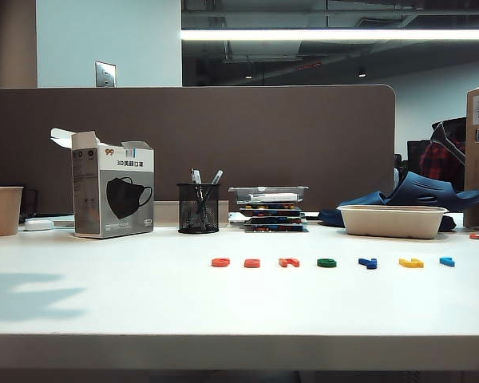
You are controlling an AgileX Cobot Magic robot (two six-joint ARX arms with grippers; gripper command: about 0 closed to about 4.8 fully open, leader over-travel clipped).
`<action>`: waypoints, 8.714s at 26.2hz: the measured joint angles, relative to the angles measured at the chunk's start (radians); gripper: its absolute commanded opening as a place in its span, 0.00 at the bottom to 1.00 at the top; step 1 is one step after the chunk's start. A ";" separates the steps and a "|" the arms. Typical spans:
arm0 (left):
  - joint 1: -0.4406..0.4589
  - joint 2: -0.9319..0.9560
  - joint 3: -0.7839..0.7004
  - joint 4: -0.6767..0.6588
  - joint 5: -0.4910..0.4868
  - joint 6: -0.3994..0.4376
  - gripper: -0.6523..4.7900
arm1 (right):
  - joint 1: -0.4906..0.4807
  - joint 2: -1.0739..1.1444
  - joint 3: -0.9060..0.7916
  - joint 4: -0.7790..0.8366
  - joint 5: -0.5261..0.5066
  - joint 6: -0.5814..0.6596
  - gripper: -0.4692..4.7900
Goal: Select the appropriate letters from the row of letter magnets placed on the table to arrange into the word "yes".
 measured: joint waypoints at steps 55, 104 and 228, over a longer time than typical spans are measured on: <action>0.000 0.000 0.000 0.000 0.000 0.004 0.11 | 0.102 1.225 1.227 -0.441 -0.313 -0.026 0.09; 0.000 0.000 0.000 0.001 0.000 0.004 0.11 | 0.180 1.912 1.350 -0.516 -0.463 -0.544 0.49; 0.000 0.000 0.000 0.001 0.000 0.004 0.11 | 0.218 1.981 1.454 -0.629 -0.422 -0.422 0.09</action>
